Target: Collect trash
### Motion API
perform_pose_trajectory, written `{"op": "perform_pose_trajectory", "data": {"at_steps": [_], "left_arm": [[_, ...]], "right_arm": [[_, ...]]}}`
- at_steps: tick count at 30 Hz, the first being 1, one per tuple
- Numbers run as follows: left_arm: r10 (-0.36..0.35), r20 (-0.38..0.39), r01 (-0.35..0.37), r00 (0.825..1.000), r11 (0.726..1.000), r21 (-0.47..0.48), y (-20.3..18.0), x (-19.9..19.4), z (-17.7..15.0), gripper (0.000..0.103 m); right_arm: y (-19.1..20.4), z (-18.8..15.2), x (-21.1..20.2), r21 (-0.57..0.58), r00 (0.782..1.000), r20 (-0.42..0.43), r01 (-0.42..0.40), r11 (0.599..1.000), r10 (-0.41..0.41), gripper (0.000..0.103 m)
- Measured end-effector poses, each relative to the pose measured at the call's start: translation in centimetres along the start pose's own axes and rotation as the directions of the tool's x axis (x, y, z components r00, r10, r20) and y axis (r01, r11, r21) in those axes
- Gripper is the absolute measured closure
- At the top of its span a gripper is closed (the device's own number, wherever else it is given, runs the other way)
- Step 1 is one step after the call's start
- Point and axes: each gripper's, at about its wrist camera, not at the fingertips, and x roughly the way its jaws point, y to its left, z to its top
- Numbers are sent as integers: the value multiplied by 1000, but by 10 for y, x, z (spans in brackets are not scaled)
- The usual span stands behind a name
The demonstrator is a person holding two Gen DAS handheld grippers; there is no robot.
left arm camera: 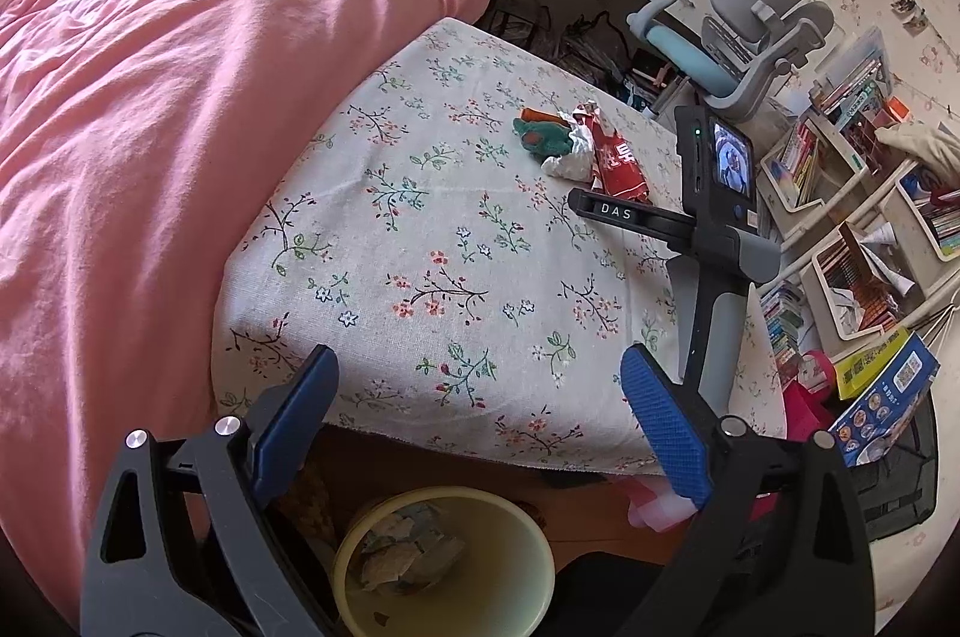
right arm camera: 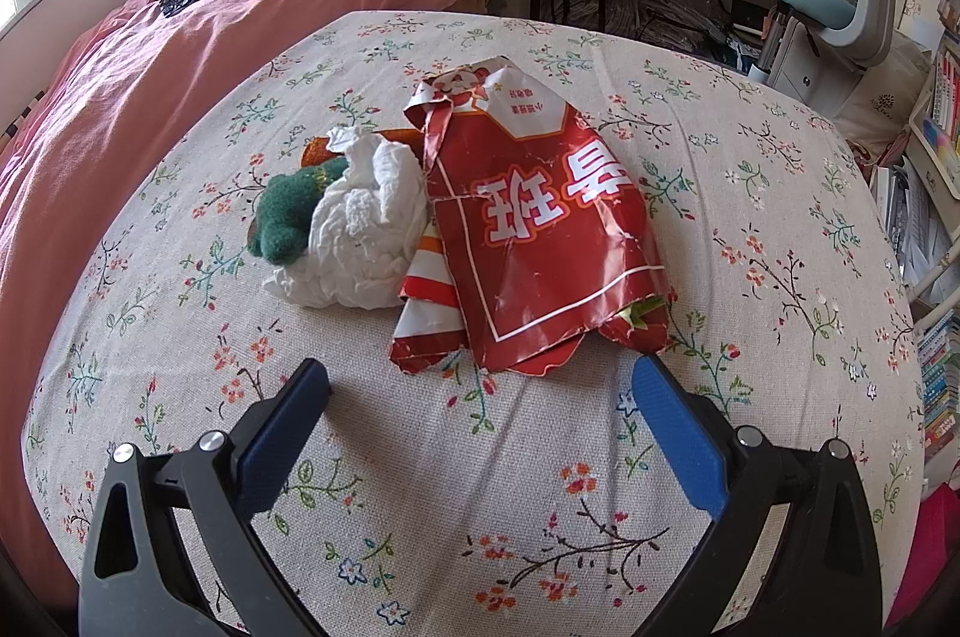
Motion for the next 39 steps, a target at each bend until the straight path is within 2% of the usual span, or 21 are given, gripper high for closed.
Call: {"op": "perform_pose_trajectory", "data": {"at_steps": [14,39], "left_arm": [[21,15,-21,1000,999,39,-7,-1,-2,12],[97,64,-105,993,984,146,-21,-4,-6,11]], "right_arm": [[0,0,0,0,1000,0,0,1000,0,6],[0,0,0,0,1000,0,0,1000,0,6]]}}
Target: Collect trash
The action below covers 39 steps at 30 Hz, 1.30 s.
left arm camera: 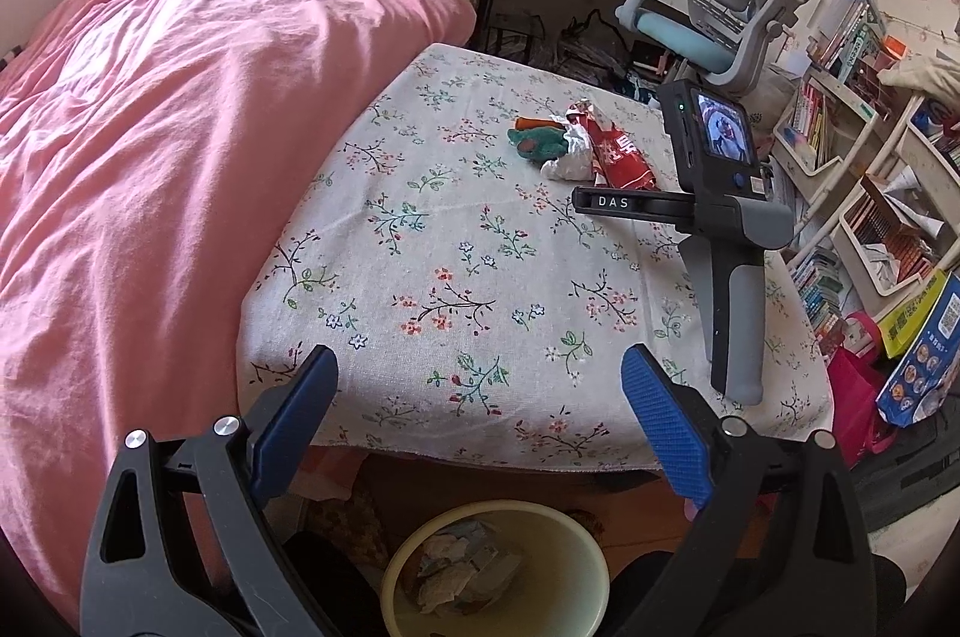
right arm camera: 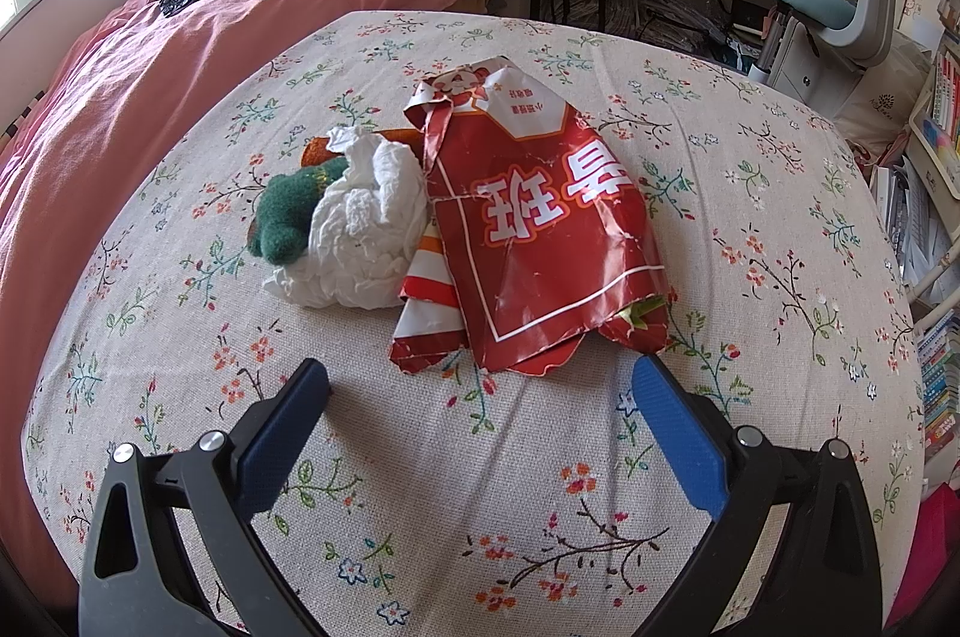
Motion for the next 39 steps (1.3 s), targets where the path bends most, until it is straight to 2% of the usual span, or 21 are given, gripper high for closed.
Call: {"op": "perform_pose_trajectory", "data": {"at_steps": [32,39], "left_arm": [[97,-11,-98,995,995,-20,10,17,6,10],[115,6,-115,993,993,-26,12,17,7,10]], "right_arm": [[0,1,1,0,1000,0,0,1000,0,6],[0,0,0,0,1000,1,0,1000,0,6]]}}
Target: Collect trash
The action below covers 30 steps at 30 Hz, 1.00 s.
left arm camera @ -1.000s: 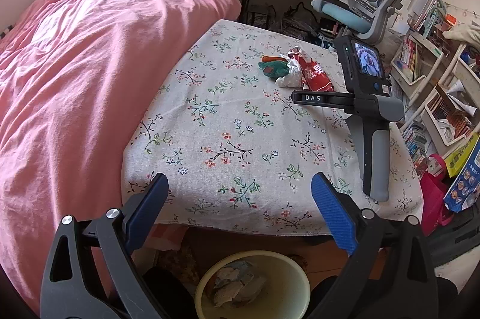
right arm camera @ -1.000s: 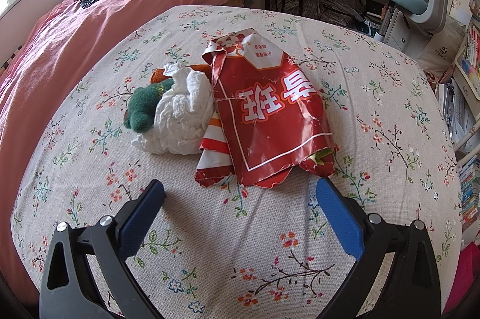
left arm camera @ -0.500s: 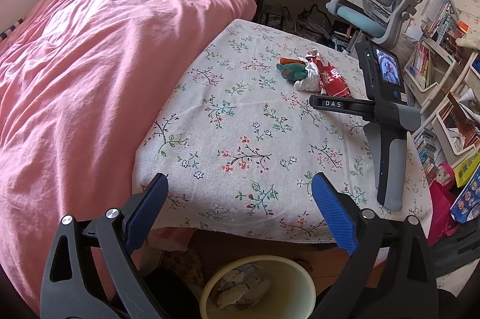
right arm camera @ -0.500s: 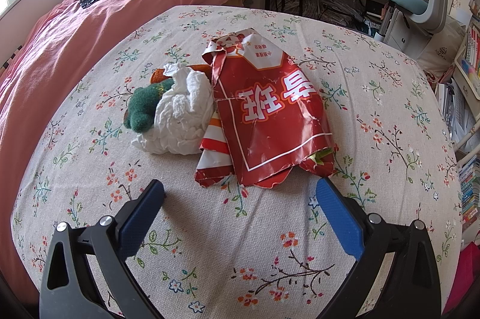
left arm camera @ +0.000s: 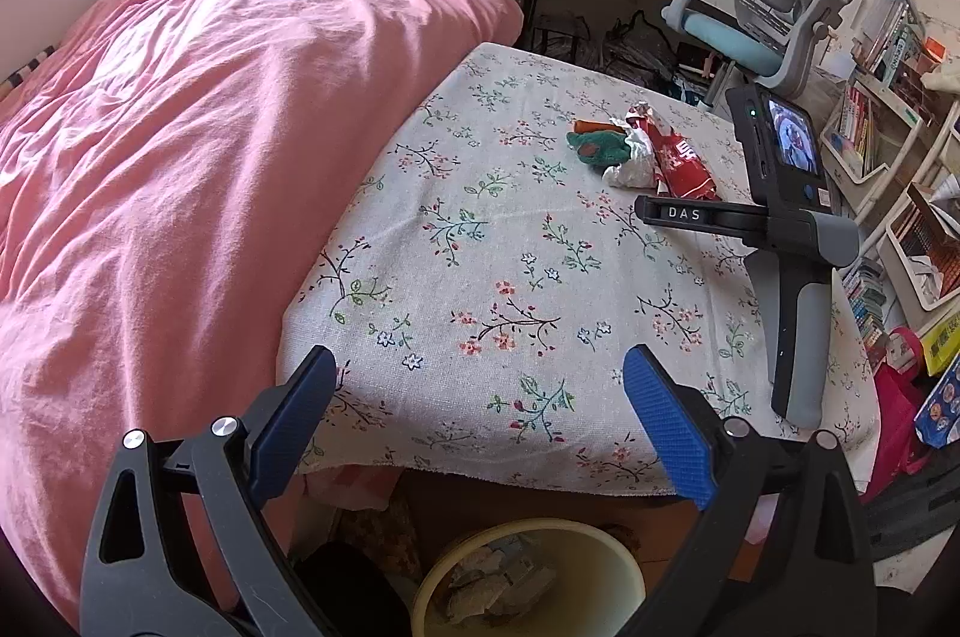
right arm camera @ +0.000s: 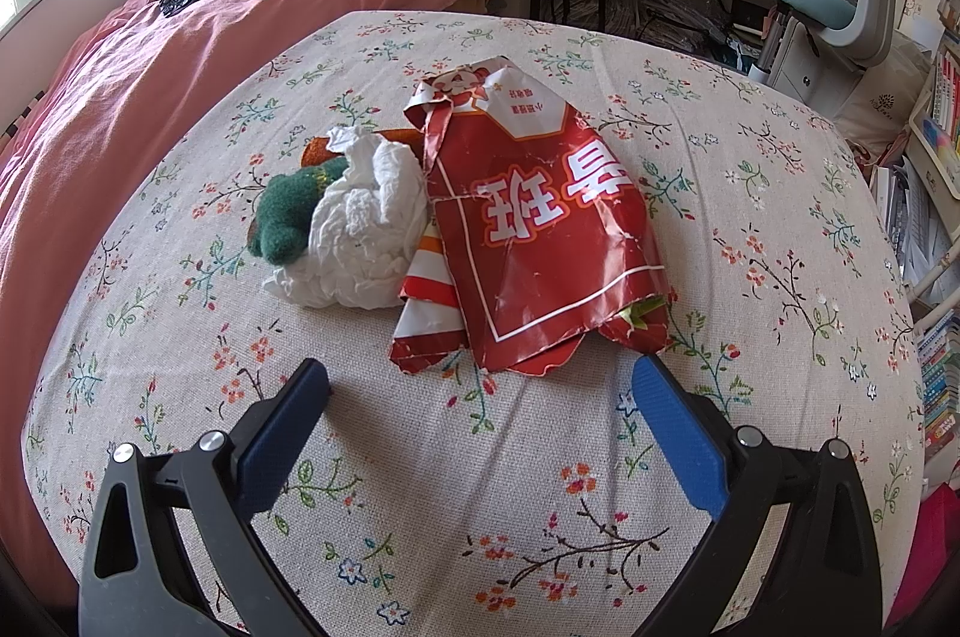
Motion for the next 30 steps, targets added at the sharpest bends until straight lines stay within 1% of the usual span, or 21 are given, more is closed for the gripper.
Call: {"op": "perform_pose_trajectory", "data": {"at_steps": [6,10,14,17,21,24,27,28,30], "left_arm": [[-33,-32,32,999,999,-25,8,11,15,10],[-70,-61,66,996,996,-67,19,23,29,10],[-66,-73,58,995,993,-106,24,46,49,10],[-65,-62,59,996,994,-86,18,59,63,10],[-82,-48,80,995,995,-54,2,74,77,10],[-101,-33,101,994,995,-12,-14,85,88,10],[-102,-14,102,995,994,28,-30,100,104,10],[-101,-14,101,995,994,29,-35,108,110,10],[-112,-20,112,994,994,14,-41,124,121,10]], "right_arm": [[0,0,0,0,1000,0,0,1000,0,6],[0,0,0,0,1000,0,0,1000,0,6],[0,1,1,0,1000,0,0,1000,0,6],[0,0,0,0,1000,0,0,1000,0,6],[0,1,1,0,1000,0,0,1000,0,6],[0,0,0,0,1000,0,0,1000,0,6],[0,0,0,2,1000,-1,0,1000,0,6],[1,1,1,-2,1000,-10,-4,1000,4,6],[-1,-1,-4,-45,997,-72,-40,998,36,6]]}}
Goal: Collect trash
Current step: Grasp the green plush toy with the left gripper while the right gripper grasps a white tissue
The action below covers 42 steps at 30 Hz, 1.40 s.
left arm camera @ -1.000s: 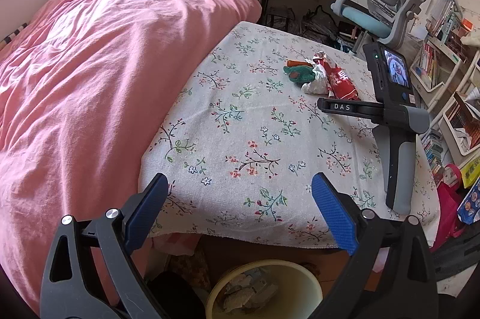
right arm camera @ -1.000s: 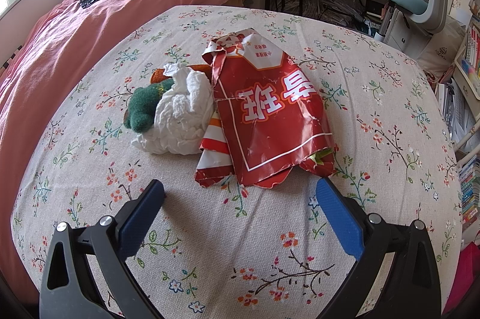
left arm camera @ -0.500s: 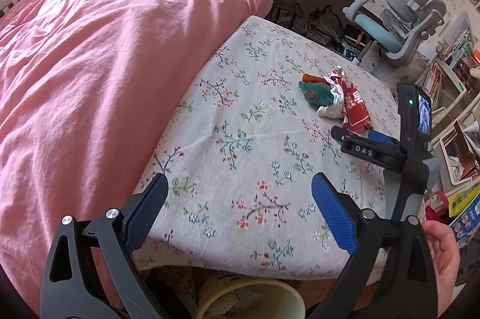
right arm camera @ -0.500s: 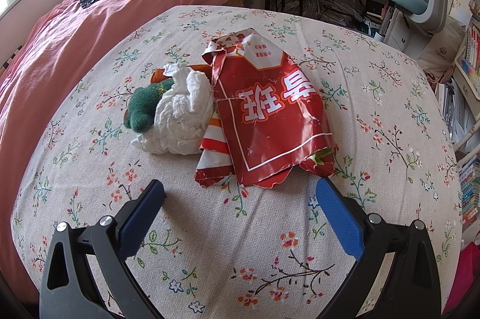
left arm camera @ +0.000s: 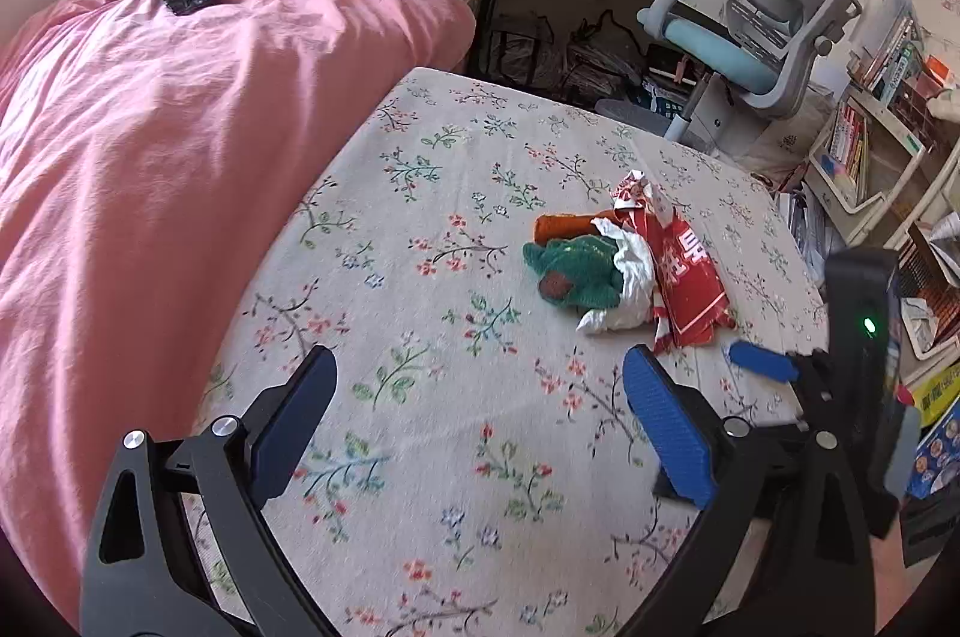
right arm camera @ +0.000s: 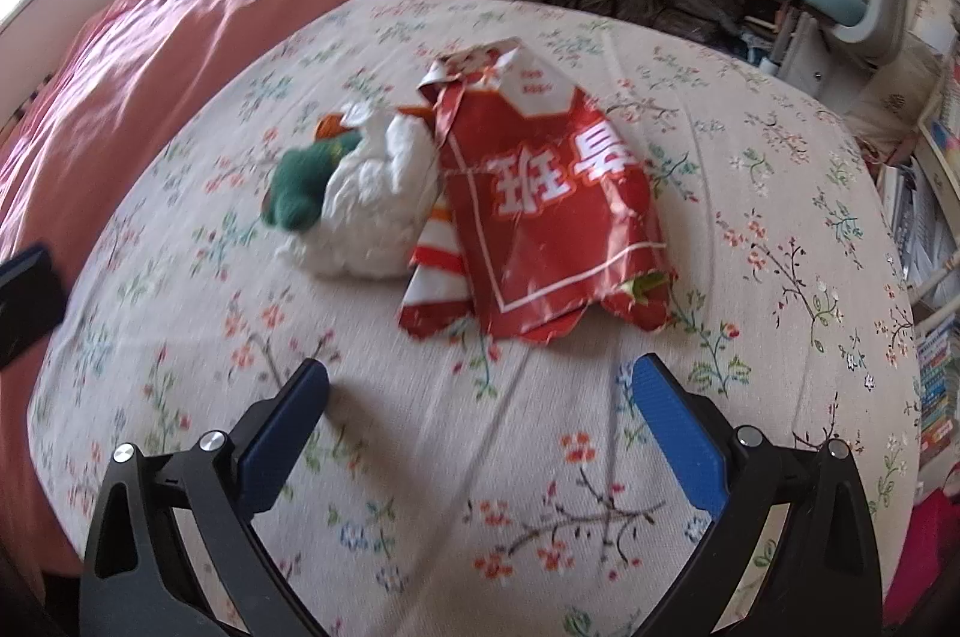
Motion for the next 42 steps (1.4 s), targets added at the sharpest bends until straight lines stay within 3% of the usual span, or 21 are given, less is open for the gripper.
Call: {"op": "perform_pose_trajectory", "data": {"at_steps": [3,6,10,13,15,18,23,27,30,34,37,42], "left_arm": [[-15,-8,15,1000,999,-31,-5,26,15,11],[-49,-27,48,998,998,-48,-11,51,26,14],[-57,-65,54,996,998,-45,-20,83,31,17],[-93,-41,91,995,995,-49,-23,92,31,36],[-201,-66,196,977,978,-73,-24,99,34,68],[-221,-49,217,974,973,-72,-20,96,35,74],[-198,-101,186,975,975,-118,9,79,34,74],[-94,-125,87,988,994,-62,31,50,32,74],[-50,-119,39,992,995,-89,56,32,30,74],[-49,-127,29,991,988,-155,78,29,30,73],[-71,-121,53,990,988,-147,74,30,33,73],[-93,-120,79,988,991,-110,62,30,33,73]], "right_arm": [[-12,0,-9,30,999,-14,-32,999,32,6],[-19,3,-33,-2,997,75,14,1000,-14,6],[-28,7,-51,4,987,161,-27,1000,26,6],[-28,10,-51,-14,981,192,20,1000,-17,6],[-31,12,-50,-18,979,203,34,999,-30,6],[-36,17,-45,0,979,204,1,1000,-1,6],[-13,27,-44,-61,965,225,-127,990,137,7],[33,36,-33,-168,944,180,-248,954,277,8],[38,45,-9,-87,916,108,-379,921,387,15],[21,47,16,28,937,31,-349,937,348,20],[9,49,15,51,962,46,-272,961,270,22],[4,55,14,78,967,83,-246,966,239,22]]}}
